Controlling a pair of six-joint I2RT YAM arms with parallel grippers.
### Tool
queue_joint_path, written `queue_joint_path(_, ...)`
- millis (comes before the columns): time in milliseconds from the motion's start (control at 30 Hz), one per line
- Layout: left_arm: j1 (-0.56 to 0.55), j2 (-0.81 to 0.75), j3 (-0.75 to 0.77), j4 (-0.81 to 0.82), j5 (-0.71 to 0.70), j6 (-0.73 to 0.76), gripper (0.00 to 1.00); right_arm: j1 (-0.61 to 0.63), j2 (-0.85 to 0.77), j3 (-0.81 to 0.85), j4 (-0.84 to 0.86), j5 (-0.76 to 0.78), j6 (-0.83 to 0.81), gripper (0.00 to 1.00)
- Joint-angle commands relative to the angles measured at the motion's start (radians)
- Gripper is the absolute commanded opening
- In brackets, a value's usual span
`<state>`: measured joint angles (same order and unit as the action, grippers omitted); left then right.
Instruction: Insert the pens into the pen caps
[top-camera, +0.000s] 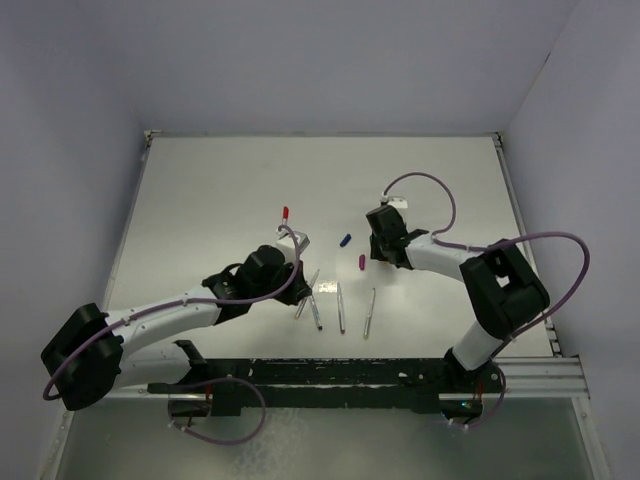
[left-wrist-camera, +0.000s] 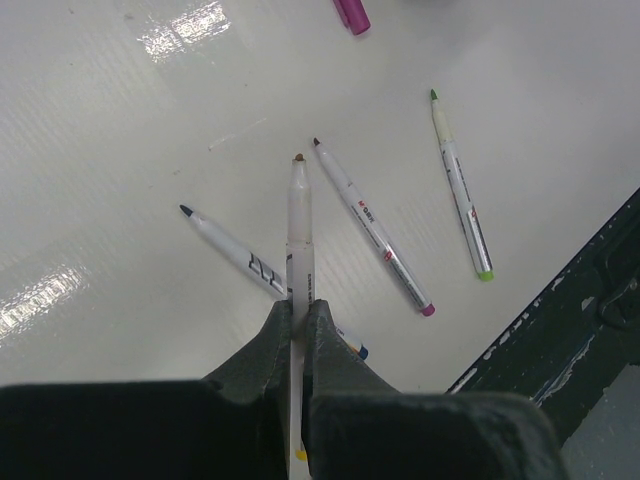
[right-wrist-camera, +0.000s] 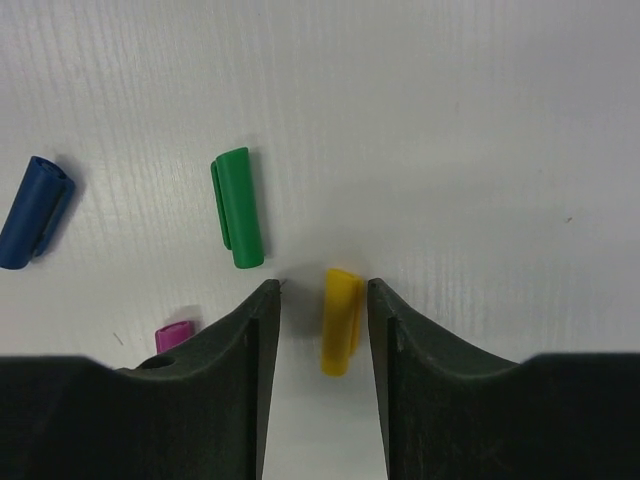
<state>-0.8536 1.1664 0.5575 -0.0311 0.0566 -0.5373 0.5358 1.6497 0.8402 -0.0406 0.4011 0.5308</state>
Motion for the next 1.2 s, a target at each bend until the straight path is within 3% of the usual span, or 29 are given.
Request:
queue_joint_path(0, -0.003, -0.025, -0.005, 0.042, 0.002, 0.003, 0.0, 0.001, 0.023, 0.026, 0.007, 0.009, 0.017, 0.4)
queue_joint_path(67, -0.002, -0.024, -0.004, 0.041, 0.002, 0.001, 0.0, 0.001, 0.029, 0.021, 0.006, -0.003, 0.022, 0.28)
queue_joint_path(100, -0.002, -0.025, -0.003, 0.039, 0.002, 0.001, 0.0, 0.0, 0.03, 0.021, -0.001, -0.008, 0.029, 0.08)
queue_joint_path(133, -0.002, -0.026, -0.002, 0.036, 0.0, 0.0, 0.0, 0.001, 0.031, 0.019, -0.009, -0.009, 0.039, 0.01)
queue_joint_path(467, -0.002, -0.045, 0.001, 0.023, -0.017, 0.007, 0.0, 0.001, -0.065, -0.021, -0.03, -0.034, 0.061, 0.0)
queue_joint_path(667, -0.002, -0.018, 0.0, 0.109, 0.035, 0.016, 0.0, 0.001, -0.286, -0.053, 0.032, -0.085, 0.025, 0.0)
queue_joint_path(967, -0.002, 0.041, -0.016, 0.439, 0.221, -0.051, 0.0, 0.001, -0.692, -0.285, 0.416, -0.295, 0.04, 0.0)
queue_joint_path(1167, -0.002, 0.118, -0.065, 0.776, 0.337, -0.18, 0.0, 0.001, -0.816, -0.423, 0.687, -0.37, 0.15, 0.0)
